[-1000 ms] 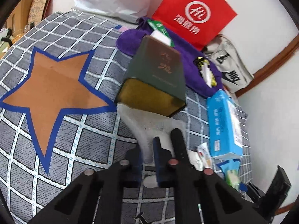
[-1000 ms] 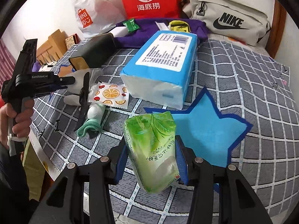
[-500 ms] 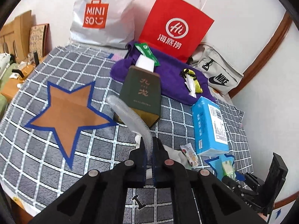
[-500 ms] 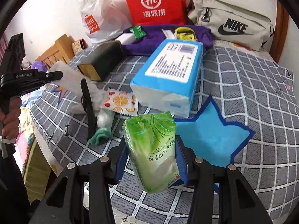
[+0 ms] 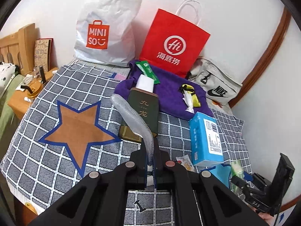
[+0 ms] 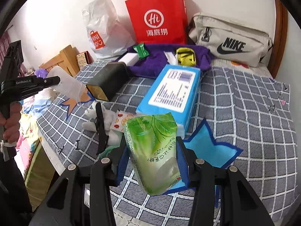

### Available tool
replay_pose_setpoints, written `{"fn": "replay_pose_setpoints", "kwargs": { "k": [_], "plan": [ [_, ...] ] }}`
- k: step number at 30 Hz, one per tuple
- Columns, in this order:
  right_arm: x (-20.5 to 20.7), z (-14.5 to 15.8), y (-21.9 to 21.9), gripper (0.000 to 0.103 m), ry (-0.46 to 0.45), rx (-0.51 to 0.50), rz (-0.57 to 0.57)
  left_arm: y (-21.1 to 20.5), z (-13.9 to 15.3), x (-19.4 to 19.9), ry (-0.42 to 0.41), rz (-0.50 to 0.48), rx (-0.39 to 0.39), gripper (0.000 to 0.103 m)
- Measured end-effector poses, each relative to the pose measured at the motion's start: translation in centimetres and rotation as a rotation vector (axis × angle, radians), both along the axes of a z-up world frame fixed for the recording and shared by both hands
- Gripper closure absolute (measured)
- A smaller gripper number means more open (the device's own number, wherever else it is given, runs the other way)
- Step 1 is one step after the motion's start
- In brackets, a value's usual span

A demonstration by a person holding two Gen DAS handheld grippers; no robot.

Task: Organize soft objects
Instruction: 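Carry the green packet and clear tube toward the purple towel with both grippers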

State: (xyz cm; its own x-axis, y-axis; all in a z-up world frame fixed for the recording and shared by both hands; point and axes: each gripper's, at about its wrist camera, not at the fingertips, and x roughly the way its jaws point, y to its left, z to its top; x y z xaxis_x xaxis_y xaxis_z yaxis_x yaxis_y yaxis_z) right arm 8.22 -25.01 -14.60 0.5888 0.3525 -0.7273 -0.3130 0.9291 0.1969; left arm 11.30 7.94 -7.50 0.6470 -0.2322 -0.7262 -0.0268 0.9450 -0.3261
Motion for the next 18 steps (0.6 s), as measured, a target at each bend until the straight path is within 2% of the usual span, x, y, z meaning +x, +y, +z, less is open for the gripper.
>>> {"fn": "replay_pose_setpoints", "kwargs": {
  "k": [9,18],
  "plan": [
    [2.1,2.5,-0.3,0.057,-0.041,-0.004,-0.009,-0.1,1.2,0.7,-0.020,-0.002,0.009,0.098],
    [5.1,4.5,0.1,0.057,-0.076,-0.019,0.009,-0.9,3.2,2.9,-0.055,-0.020,0.020,0.098]
  ]
}}
